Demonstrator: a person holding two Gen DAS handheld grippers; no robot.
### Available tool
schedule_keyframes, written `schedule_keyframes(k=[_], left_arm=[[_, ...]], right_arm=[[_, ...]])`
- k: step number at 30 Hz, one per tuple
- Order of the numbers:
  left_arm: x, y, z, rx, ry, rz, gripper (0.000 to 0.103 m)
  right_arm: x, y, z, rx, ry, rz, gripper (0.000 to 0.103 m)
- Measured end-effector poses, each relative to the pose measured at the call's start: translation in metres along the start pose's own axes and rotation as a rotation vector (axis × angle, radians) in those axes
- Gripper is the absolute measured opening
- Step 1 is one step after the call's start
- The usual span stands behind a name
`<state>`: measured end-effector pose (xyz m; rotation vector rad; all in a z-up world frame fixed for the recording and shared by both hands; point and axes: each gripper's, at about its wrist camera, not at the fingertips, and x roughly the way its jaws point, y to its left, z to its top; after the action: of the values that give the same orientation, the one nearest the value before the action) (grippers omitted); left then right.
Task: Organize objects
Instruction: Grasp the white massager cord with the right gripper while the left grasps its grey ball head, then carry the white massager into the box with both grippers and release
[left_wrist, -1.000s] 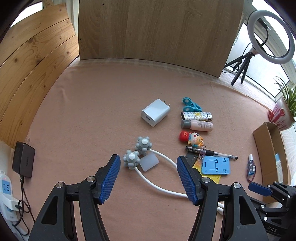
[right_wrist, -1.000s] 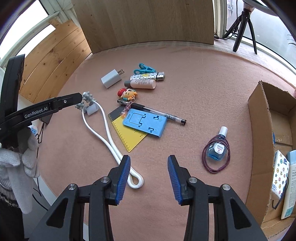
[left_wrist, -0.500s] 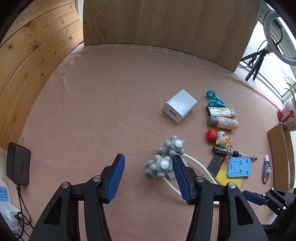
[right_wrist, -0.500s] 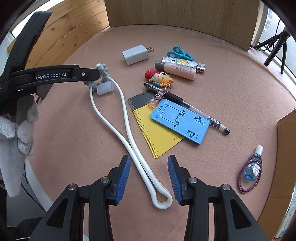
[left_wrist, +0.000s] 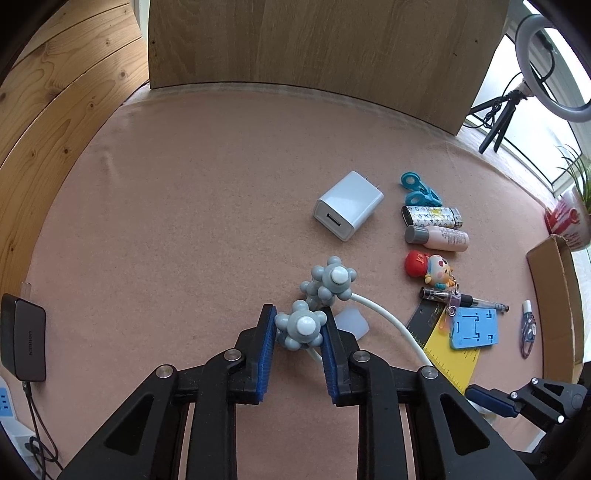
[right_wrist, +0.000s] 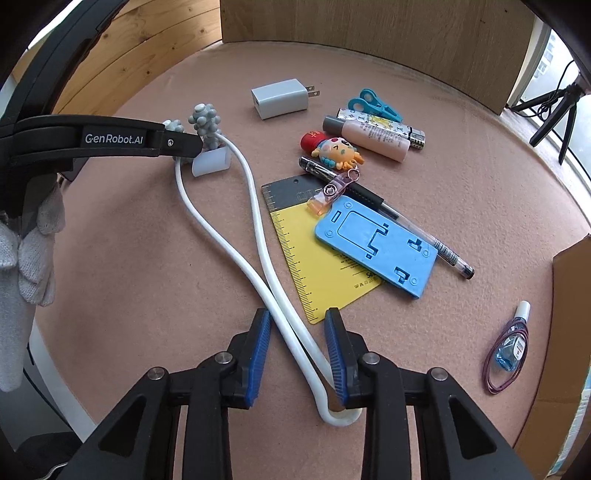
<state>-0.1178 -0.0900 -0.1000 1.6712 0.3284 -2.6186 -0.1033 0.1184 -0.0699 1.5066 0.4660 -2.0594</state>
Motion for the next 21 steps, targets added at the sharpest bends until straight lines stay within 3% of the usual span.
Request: schedule_keyframes(k=[11,21], left_arm=[[-0.021,-0.011,0.009,0.024,-0.059,-0.004,0.025],[-0.040,-0.068,0.029,0.106,-0.116,-0.051,0.025]], right_arm=[[-0.011,0.015,-0.009,-0.010,-0.039,0.022,0.017],[-0.046,-0.012,-0.026,0.066,-0.098,0.014,0.017]])
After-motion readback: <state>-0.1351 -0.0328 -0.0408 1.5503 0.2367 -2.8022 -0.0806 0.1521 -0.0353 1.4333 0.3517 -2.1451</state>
